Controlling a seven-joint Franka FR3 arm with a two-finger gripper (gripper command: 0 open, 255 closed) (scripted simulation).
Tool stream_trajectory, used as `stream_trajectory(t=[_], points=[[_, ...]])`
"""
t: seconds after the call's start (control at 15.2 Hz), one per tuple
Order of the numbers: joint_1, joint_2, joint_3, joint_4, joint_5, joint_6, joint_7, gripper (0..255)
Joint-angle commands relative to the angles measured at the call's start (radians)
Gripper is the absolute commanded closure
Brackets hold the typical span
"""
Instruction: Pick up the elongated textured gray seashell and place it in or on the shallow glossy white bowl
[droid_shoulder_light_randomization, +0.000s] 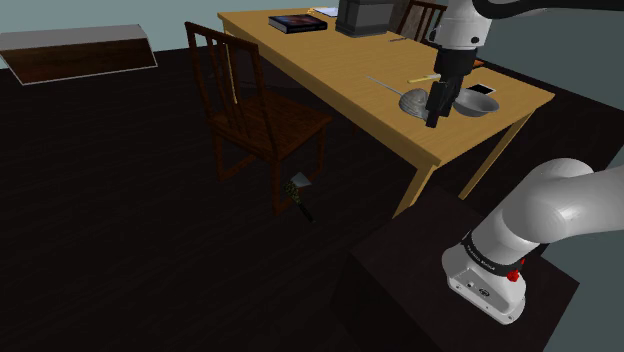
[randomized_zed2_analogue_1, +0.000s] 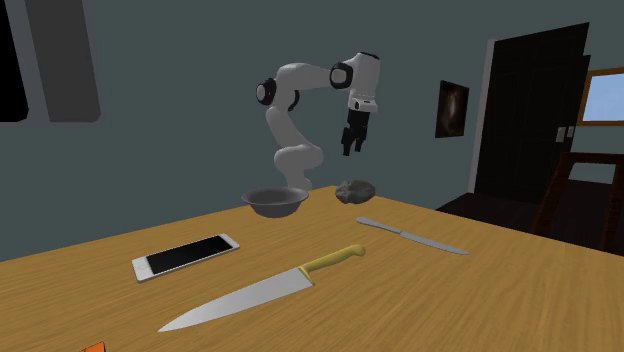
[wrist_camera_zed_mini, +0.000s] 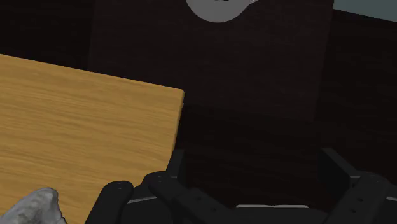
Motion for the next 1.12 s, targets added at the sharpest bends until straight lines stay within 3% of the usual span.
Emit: stream_trajectory(t=[0.0,0.4,1.06], points=[[0.000,0.000,0.000,0.000,0.000,0.000,0.000,0],[-0.061,-0.035,-0.185,-0.091,-0.022,0.219,-0.050,0],[-0.021,-0.031,-0.617,-0.185,-0.061,0.602,-0.127,0]])
